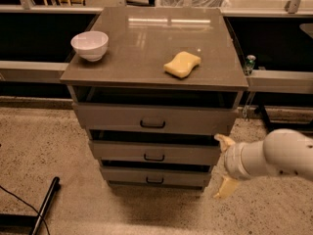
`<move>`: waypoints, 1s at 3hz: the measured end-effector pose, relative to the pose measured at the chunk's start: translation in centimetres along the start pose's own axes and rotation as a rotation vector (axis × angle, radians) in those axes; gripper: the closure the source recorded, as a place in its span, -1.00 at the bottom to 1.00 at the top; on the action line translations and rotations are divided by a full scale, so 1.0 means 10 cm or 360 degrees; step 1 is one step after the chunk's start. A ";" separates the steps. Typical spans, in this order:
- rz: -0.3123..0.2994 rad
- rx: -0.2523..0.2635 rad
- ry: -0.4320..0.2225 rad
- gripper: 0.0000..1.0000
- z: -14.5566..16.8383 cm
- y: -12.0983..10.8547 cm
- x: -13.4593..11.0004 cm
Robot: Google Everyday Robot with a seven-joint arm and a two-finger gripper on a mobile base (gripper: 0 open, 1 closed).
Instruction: Open middle drawer
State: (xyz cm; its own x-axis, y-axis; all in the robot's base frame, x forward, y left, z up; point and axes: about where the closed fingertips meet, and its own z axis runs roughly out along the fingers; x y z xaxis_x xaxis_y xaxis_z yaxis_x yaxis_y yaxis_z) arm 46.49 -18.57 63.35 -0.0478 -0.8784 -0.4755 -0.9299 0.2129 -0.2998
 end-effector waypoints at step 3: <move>-0.0291 0.0008 -0.0331 -1.00 1.36 0.35 0.29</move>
Offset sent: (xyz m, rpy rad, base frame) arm 0.0381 0.0437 -0.1776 0.2004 -0.2311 0.2840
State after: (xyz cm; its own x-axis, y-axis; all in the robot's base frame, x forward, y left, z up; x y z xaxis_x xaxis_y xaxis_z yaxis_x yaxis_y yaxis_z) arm 48.07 -14.53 49.64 0.1973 -0.7957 -0.5726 -0.9144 0.0612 -0.4001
